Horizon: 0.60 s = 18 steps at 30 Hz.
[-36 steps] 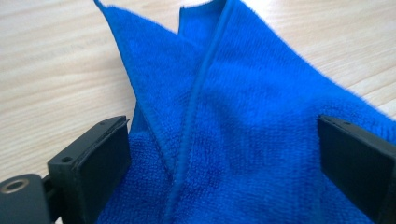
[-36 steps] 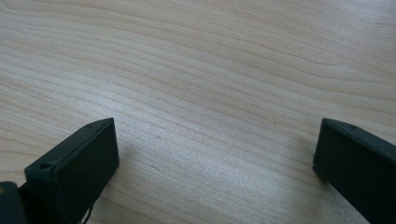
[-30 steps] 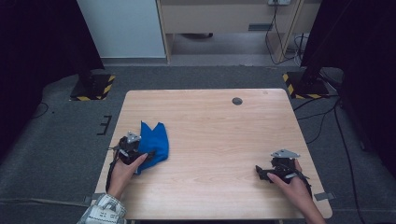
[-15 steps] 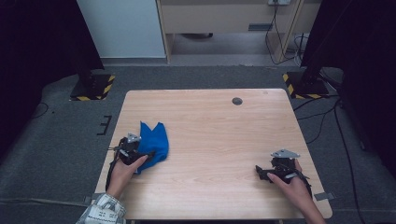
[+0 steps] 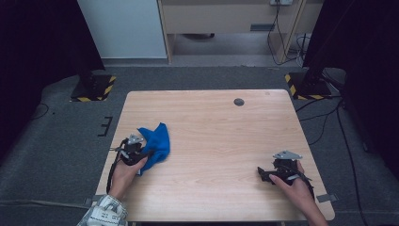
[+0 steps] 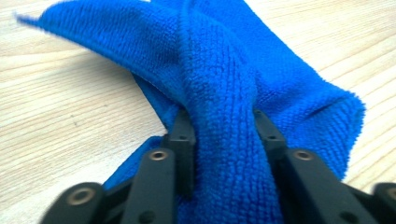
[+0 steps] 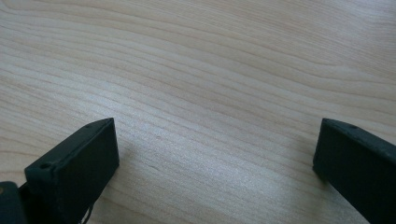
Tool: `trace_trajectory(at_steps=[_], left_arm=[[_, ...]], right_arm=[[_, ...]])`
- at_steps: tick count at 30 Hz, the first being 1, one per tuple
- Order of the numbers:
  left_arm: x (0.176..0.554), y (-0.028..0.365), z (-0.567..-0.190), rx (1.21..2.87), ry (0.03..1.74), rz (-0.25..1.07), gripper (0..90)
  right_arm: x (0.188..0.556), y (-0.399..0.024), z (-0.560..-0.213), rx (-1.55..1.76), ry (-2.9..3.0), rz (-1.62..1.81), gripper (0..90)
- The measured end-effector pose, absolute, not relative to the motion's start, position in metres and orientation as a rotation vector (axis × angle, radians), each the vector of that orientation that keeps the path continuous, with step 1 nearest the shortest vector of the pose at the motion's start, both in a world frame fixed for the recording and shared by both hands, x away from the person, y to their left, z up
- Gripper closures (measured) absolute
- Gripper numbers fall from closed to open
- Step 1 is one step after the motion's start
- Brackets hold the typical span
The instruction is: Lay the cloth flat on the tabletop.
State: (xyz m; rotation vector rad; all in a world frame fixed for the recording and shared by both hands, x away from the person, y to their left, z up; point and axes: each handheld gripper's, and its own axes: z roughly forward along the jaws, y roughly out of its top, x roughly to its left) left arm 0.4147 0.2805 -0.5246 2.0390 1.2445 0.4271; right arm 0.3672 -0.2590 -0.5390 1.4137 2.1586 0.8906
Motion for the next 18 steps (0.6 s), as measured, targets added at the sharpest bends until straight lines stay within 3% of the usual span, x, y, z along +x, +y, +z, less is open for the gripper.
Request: trace_trajectory(at_steps=[5, 18], left_arm=[[0.4142, 0.2797, -0.5231, 2.045, 1.235, 0.425, 77.5], [0.4124, 0.2766, -0.5166, 2.030, 1.204, 0.433, 79.7]], right_arm=[[0.3672, -0.2591, -0.5391, 1.411, 2.158, 0.890, 0.5], [0.3680, -0.2589, -0.5391, 1.406, 2.165, 0.894, 0.5]])
